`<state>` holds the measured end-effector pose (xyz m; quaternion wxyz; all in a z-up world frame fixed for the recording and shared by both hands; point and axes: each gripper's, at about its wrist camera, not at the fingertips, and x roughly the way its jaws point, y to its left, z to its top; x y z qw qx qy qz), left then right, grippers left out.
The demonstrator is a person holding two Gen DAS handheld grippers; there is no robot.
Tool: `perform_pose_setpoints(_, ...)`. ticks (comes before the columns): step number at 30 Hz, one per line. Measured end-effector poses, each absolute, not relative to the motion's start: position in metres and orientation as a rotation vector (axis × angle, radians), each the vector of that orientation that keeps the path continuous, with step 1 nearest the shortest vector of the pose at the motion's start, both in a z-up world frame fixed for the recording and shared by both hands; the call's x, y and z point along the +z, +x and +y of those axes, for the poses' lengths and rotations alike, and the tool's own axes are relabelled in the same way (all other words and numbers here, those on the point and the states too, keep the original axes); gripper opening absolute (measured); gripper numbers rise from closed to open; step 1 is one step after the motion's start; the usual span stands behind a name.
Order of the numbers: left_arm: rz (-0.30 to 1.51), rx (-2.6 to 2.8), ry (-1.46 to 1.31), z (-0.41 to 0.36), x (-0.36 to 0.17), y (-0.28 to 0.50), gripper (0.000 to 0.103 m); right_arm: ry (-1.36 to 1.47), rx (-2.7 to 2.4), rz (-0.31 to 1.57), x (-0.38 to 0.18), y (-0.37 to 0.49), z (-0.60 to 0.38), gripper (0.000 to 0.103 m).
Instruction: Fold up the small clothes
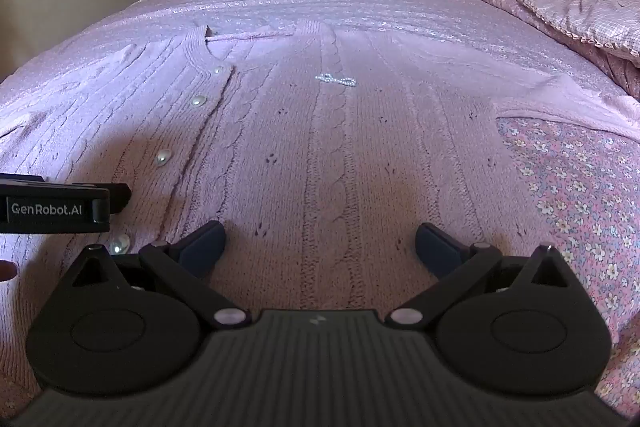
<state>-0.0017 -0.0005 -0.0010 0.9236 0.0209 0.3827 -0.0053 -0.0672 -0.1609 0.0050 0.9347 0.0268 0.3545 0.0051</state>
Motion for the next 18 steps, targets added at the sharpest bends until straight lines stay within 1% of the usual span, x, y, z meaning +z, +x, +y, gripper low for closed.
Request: perform_pose_setpoints(18, 0.784, -0.005, 0.041, -0.0017, -0.0009, -0.0029, 0.103, 0.052, 0.011, 0.718, 0.0036, -0.0678, -0.1608, 0.103)
